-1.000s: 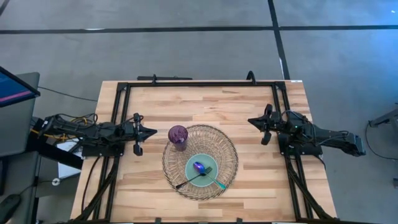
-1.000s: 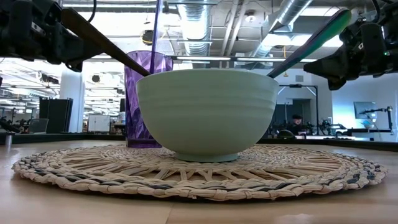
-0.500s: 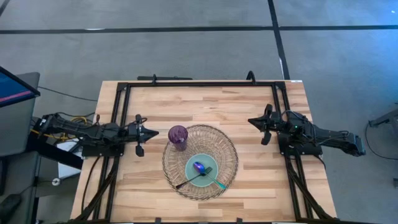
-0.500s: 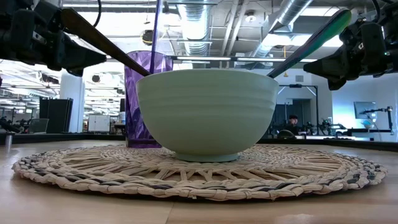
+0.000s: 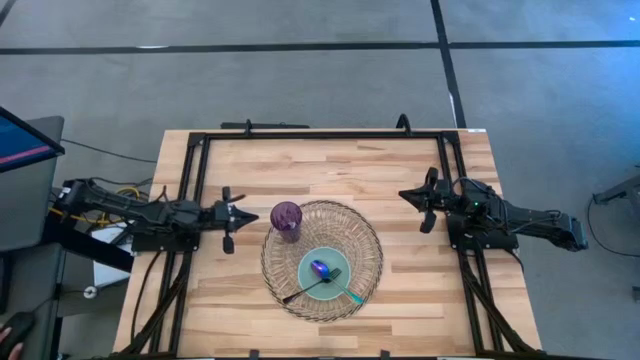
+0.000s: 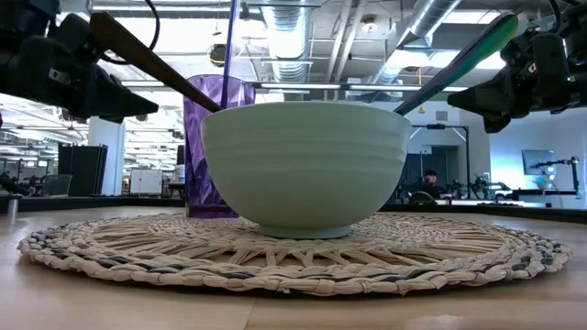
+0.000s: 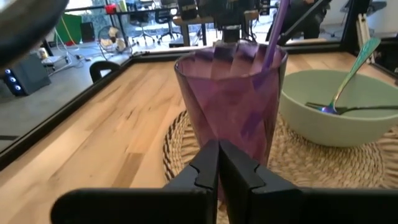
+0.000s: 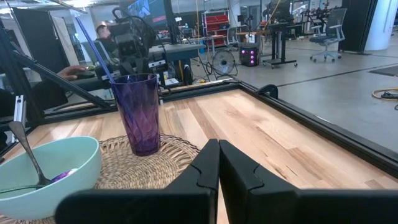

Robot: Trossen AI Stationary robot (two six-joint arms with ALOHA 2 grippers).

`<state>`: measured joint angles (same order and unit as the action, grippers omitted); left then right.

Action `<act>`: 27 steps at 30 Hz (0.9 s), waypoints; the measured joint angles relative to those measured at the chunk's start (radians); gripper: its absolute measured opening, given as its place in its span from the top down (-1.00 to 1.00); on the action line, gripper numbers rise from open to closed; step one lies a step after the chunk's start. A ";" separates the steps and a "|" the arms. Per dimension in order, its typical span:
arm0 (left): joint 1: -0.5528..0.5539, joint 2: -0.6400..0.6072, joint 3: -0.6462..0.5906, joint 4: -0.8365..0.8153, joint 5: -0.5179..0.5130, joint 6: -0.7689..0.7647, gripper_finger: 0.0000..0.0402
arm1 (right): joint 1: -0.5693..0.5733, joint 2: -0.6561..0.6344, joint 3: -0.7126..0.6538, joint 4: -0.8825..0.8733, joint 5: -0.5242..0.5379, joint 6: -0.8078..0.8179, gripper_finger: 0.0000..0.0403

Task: Pick & Place Utensil
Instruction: Return to Home Position

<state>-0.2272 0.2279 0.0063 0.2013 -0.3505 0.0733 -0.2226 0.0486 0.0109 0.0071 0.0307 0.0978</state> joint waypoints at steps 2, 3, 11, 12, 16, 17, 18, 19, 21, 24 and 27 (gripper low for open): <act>0.000 0.014 0.000 0.000 0.000 0.000 0.94 | 0.000 0.000 0.000 0.000 0.000 0.000 1.00; 0.000 0.019 0.000 0.001 0.000 0.000 0.94 | 0.000 0.000 0.000 0.000 0.000 0.000 1.00; 0.000 0.003 0.000 0.001 0.000 0.000 0.94 | 0.000 0.000 0.000 0.000 0.000 0.000 1.00; 0.000 -0.005 0.000 0.001 0.000 0.000 0.94 | 0.000 0.000 0.000 0.000 0.000 0.000 1.00; 0.000 -0.036 0.000 0.001 0.000 0.000 0.94 | 0.000 0.000 0.000 0.000 0.000 0.000 1.00; 0.000 -0.042 0.000 0.002 0.000 0.000 0.94 | 0.000 0.000 0.000 0.000 0.000 0.000 1.00; 0.000 -0.048 0.000 0.002 0.000 0.000 0.94 | 0.000 0.000 0.000 0.000 0.000 0.000 1.00; 0.000 -0.052 0.000 0.002 0.000 0.000 0.94 | 0.000 0.000 0.000 0.000 0.000 0.000 1.00; 0.000 -0.058 0.000 0.002 0.000 0.000 0.94 | 0.000 0.000 0.000 0.000 0.000 0.000 1.00; 0.000 -0.059 0.000 0.002 0.000 0.000 0.94 | 0.000 0.000 0.000 0.000 0.000 0.000 1.00; 0.000 -0.059 0.000 0.002 0.000 0.000 0.94 | 0.000 0.000 0.000 0.000 0.000 0.000 1.00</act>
<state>-0.2273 0.1692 0.0063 0.2031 -0.3504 0.0734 -0.2227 0.0486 0.0109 0.0074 0.0303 0.0978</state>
